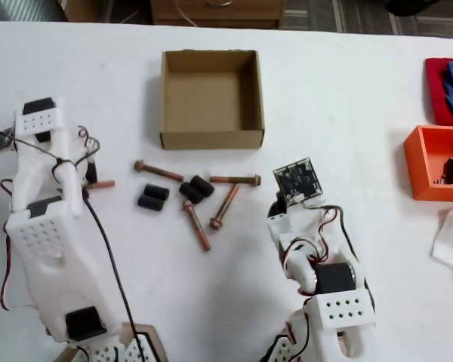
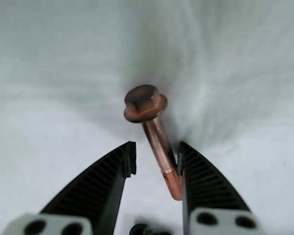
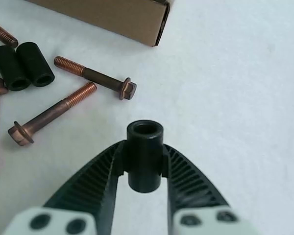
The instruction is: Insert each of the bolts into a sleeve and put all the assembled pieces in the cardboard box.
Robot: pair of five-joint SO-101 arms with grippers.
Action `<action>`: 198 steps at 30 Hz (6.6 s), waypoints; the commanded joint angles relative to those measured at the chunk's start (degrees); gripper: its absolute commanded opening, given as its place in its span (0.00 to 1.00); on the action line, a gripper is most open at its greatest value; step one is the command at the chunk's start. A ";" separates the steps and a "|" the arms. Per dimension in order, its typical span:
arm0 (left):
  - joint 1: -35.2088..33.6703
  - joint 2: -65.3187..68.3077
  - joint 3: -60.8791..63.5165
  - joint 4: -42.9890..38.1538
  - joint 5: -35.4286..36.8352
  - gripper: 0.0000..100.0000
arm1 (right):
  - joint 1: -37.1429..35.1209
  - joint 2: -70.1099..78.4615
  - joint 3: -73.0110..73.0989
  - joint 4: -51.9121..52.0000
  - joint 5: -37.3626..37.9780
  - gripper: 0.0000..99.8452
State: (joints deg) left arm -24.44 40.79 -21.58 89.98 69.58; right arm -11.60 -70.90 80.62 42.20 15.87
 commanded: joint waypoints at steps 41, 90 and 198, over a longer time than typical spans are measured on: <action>7.03 7.65 -20.97 5.80 -79.03 0.10 | -0.48 -1.63 -0.79 -1.10 0.00 0.02; 8.88 -26.64 -17.45 12.48 -75.25 0.02 | -0.13 -12.88 -0.70 6.99 -0.18 0.02; 55.30 -82.90 50.51 -45.27 -58.29 0.03 | -12.18 -31.78 10.37 -23.34 -10.29 0.02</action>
State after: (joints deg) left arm 30.24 -41.32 29.05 45.23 12.79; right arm -24.88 -101.67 91.78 19.16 6.02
